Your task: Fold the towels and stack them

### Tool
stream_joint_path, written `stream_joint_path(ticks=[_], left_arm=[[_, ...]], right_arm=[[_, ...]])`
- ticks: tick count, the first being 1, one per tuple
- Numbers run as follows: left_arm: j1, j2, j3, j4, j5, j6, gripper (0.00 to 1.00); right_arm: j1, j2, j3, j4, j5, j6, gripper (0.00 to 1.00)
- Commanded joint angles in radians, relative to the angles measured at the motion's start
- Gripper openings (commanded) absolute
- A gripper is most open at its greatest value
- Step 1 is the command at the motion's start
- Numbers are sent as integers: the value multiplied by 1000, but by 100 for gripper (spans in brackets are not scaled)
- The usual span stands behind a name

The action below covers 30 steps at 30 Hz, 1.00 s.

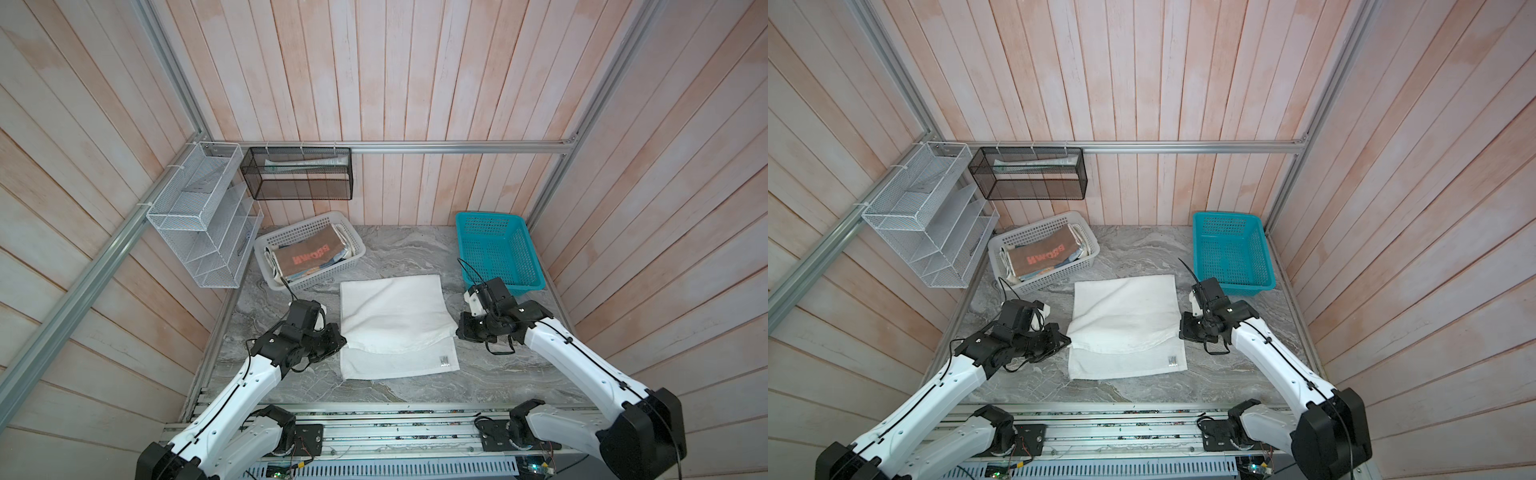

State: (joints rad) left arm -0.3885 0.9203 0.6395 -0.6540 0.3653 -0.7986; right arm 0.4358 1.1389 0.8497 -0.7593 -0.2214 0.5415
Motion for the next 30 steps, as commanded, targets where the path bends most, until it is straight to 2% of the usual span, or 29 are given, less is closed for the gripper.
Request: stream_joint_path(ticks=[1, 3, 7, 16, 17, 19, 21, 23, 26, 30], left_arm=[[1, -35, -115, -53, 42, -48, 0], [0, -38, -219, 35, 99, -90, 0], [1, -4, -341, 189, 141, -143, 0], [0, 74, -278, 159, 112, -86, 0], [0, 75, -260, 133, 102, -76, 7], [0, 73, -220, 81, 74, -62, 27], [-1, 57, -161, 17, 31, -47, 37], [0, 47, -77, -57, -57, -14, 42], [-1, 69, 29, -97, -168, 44, 43], [-35, 219, 95, 8, -176, 106, 40]], right_arm=[[6, -37, -144, -14, -57, 56, 0], [7, -15, -228, 54, -100, 68, 0], [29, 64, -275, 128, -110, 75, 0], [37, 109, -262, 124, -72, 51, 0], [37, 108, -253, 108, -62, 48, 0], [37, 107, -220, 66, -34, 35, 17], [36, 101, -152, 8, 19, 12, 31], [34, 101, -84, -27, 77, -8, 36], [27, 137, 12, 5, 135, -47, 37], [29, 267, 111, 150, 75, -106, 37]])
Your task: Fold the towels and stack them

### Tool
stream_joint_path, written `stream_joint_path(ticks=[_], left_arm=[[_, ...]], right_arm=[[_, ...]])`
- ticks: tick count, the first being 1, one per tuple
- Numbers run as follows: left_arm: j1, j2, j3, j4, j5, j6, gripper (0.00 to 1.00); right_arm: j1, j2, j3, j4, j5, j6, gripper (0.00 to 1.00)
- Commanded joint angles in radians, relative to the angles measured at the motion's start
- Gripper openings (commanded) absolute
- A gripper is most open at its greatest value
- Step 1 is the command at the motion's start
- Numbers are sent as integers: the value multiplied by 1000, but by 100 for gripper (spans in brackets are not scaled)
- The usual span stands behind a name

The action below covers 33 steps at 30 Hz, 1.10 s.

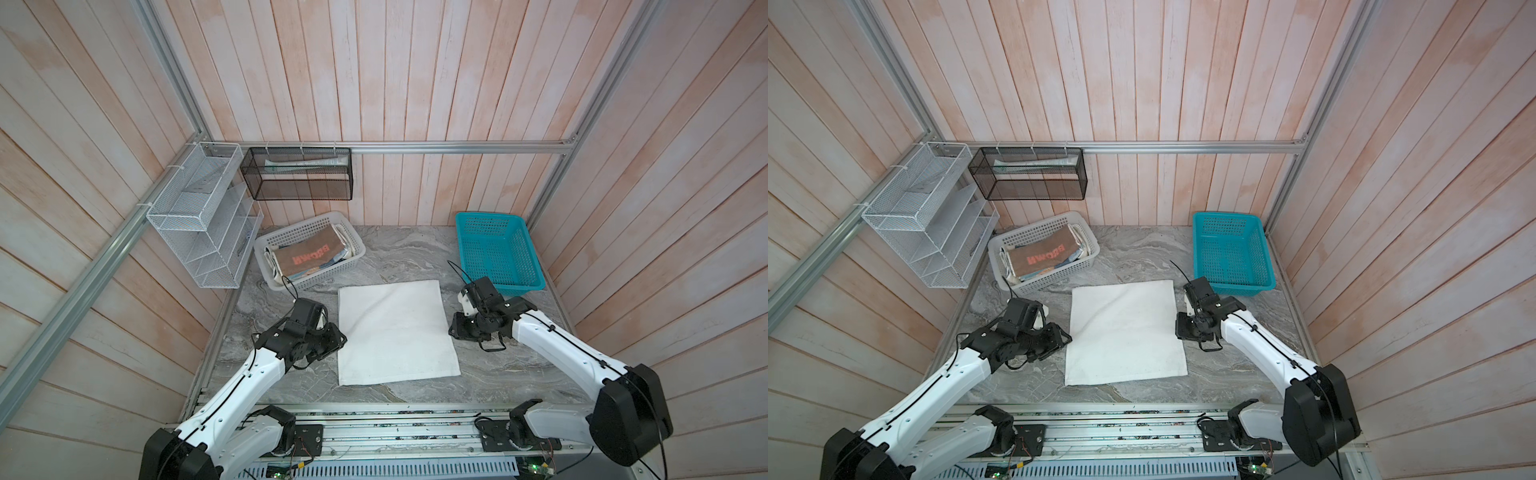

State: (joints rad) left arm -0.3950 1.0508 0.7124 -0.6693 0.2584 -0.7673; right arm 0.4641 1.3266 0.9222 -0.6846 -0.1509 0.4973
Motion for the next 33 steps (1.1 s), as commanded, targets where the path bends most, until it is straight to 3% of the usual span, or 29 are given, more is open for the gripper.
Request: stream_joint_path(ticks=[1, 6, 10, 18, 21, 23, 26, 29, 33], left_arm=[[-50, 129, 29, 53, -65, 77, 40], [-146, 361, 43, 201, -9, 62, 38], [-187, 417, 0, 268, 7, 25, 38], [-271, 285, -167, 240, 17, -78, 38], [-269, 211, -148, 164, -21, -56, 39], [-235, 183, -101, 134, -70, -10, 43], [-82, 212, -36, 184, 8, 120, 50], [63, 306, 45, 258, 64, 209, 52], [147, 472, 163, 363, 122, 270, 53]], right_arm=[[4, 117, 56, 112, -27, -66, 37], [37, 331, 115, 204, -103, -83, 30], [50, 413, 56, 234, -119, -83, 22], [57, 251, -240, 252, -93, -9, 18], [57, 176, -240, 235, -79, -8, 23], [56, 148, -178, 217, -21, -20, 27], [41, 162, -55, 234, 58, -63, 33], [10, 242, 40, 284, 108, -112, 39], [-33, 404, 178, 260, 133, -168, 40]])
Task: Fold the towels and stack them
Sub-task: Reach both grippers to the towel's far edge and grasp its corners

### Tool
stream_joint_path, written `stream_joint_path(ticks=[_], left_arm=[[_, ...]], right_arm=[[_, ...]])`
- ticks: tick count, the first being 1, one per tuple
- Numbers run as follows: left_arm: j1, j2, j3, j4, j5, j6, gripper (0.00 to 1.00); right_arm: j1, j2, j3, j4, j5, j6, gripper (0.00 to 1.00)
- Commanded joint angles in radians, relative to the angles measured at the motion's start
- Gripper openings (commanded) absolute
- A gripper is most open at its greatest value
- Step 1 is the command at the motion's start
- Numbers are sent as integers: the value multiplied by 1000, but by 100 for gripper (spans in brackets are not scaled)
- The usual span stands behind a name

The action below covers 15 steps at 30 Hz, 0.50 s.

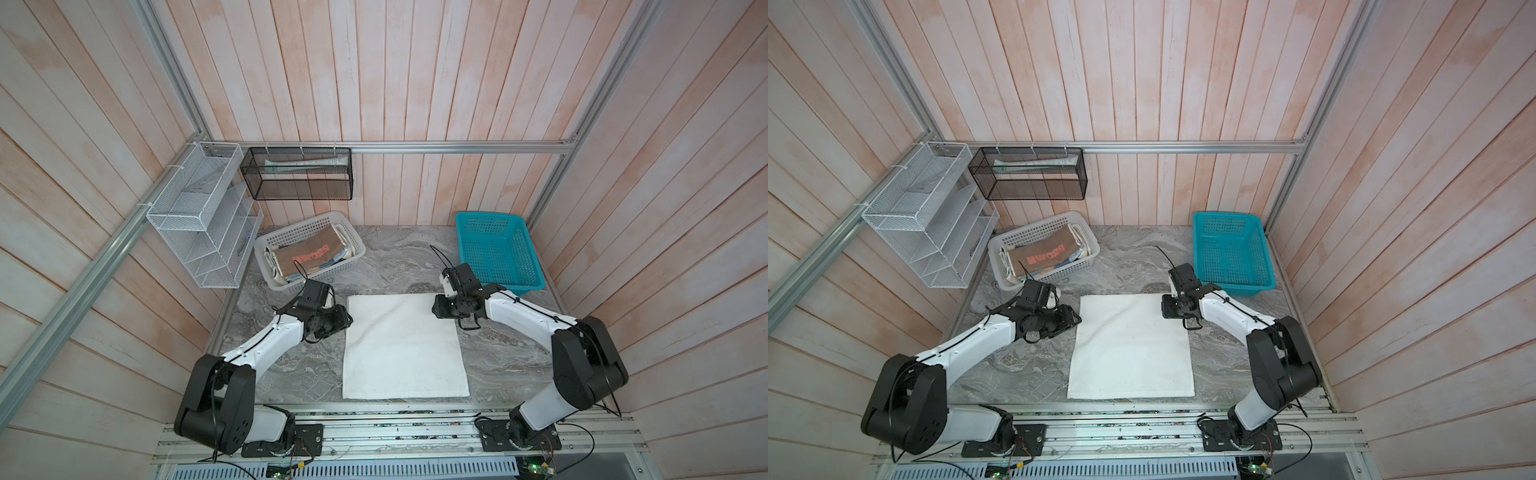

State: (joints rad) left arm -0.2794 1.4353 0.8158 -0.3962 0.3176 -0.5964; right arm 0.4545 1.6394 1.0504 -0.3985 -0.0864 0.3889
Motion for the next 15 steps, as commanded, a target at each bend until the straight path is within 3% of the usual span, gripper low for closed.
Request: stream_joint_path(ticks=[1, 8, 15], left_arm=[[38, 125, 86, 105, 63, 105, 53], [60, 362, 235, 156, 83, 120, 53], [69, 435, 276, 181, 112, 124, 46]], right_arm=[[-30, 118, 74, -36, 78, -67, 40], [-82, 196, 130, -42, 114, -76, 41], [-130, 228, 117, -36, 120, -87, 43]])
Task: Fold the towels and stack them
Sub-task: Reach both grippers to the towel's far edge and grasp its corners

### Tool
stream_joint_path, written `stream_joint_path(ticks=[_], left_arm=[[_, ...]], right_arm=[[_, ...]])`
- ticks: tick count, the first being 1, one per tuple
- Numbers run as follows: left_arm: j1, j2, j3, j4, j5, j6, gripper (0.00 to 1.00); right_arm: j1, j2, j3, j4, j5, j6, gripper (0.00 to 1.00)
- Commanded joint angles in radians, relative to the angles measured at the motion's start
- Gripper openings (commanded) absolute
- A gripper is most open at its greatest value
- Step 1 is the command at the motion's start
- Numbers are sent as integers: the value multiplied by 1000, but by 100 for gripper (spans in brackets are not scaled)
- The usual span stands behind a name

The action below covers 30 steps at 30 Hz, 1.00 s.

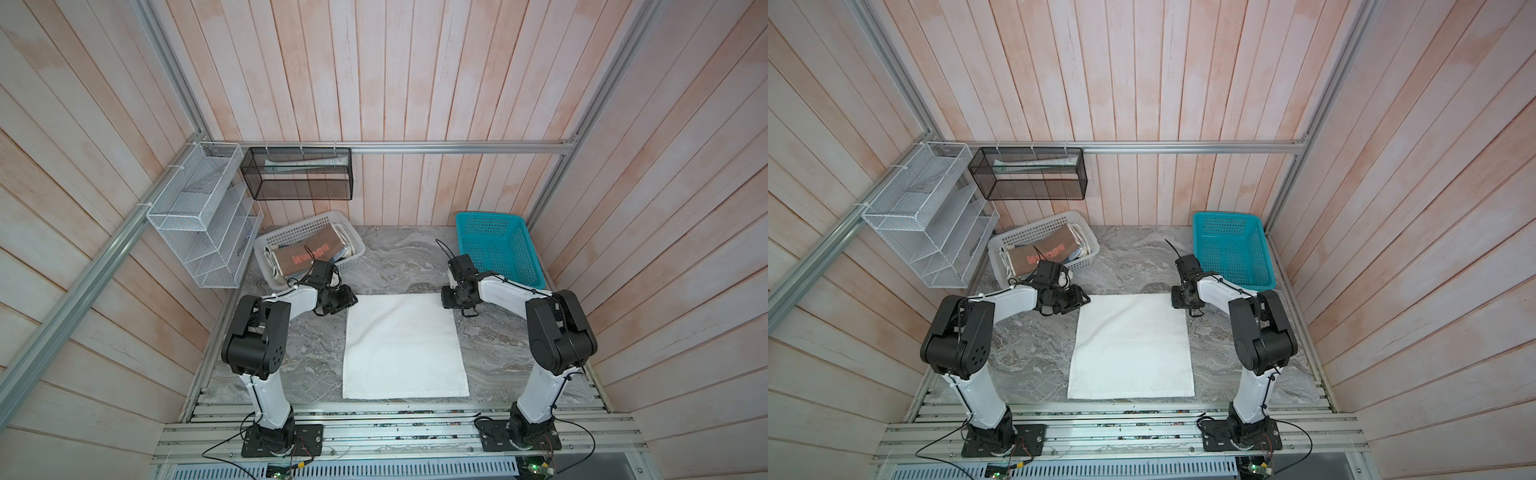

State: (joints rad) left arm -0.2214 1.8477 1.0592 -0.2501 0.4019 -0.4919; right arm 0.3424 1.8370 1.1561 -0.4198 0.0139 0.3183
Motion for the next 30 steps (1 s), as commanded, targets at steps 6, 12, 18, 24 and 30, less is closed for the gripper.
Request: stream_joint_path(ticks=[6, 12, 18, 24, 30], left_arm=[[36, 46, 48, 39, 57, 14, 5], [51, 11, 30, 49, 77, 38, 0], [66, -21, 21, 41, 80, 69, 0], [85, -52, 31, 29, 87, 82, 0], [126, -98, 46, 30, 134, 115, 0]], right_arm=[[-28, 74, 38, 14, -59, -39, 43], [-28, 123, 67, 61, -166, -45, 43], [-28, 185, 118, 75, -216, -61, 43], [-28, 197, 161, 56, -233, -86, 13], [-28, 58, 139, 145, -192, -131, 0]])
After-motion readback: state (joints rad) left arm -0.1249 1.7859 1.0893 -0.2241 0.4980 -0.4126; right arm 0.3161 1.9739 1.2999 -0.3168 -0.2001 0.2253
